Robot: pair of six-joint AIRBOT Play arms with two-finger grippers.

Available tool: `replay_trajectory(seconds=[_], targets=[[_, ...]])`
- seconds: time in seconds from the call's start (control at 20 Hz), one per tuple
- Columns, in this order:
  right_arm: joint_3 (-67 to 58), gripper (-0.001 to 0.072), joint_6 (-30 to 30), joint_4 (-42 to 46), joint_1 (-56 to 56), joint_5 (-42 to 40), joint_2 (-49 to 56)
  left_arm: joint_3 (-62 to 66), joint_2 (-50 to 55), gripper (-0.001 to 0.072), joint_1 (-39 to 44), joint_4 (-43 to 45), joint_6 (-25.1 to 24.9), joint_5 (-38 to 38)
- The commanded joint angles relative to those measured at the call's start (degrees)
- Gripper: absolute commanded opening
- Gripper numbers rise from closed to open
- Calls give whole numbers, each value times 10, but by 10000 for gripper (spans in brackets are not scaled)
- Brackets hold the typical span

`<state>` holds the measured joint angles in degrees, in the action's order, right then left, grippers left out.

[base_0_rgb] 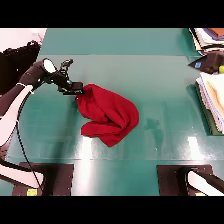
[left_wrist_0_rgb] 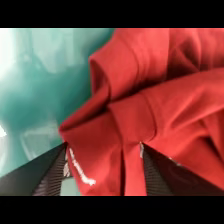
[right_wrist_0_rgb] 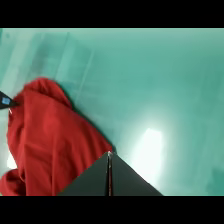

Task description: Fold the shirts.

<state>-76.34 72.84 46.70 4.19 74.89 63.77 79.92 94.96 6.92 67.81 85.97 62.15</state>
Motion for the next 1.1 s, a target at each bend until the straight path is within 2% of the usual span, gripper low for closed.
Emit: replay_trajectory(seconds=[0.0, 0.05, 0.1, 0.3, 0.4, 0.5, 0.55, 0.8, 0.95, 1.0, 1.05], targets=[[89, 221, 0, -2, -2, -10, -6, -3, 12, 239, -3, -23, -5, -27], [115, 340, 0, -2, -5, -9, -6, -2, 12, 24, -3, -23, -5, -31], [145, 393, 0, -2, -14, -13, -6, 2, 12, 26, -3, -23, -5, -30], [251, 394, 0, -1, -88, -36, 30, 45, 11, 26, -3, -23, -5, -11], [286, 471, 0, -2, -146, -74, 76, 69, 11, 25, -3, -23, -5, 5], [297, 467, 0, -7, -195, -131, 122, 86, 11, 25, -3, -23, -10, 16], [295, 436, 0, -7, -217, -152, 144, 90, 11, 25, -3, -23, -9, 21], [251, 425, 0, -6, -280, -170, 218, 92, 11, 26, -3, -23, -9, 23], [226, 170, 0, -6, -295, -178, 239, 92, 11, 25, -3, -23, -9, 26], [221, 46, 0, -5, -296, -182, 239, 92, 10, 25, -3, -23, -9, 30], [214, 20, 0, 3, -295, -184, 235, 92, 7, 25, -3, -23, -9, 34]])
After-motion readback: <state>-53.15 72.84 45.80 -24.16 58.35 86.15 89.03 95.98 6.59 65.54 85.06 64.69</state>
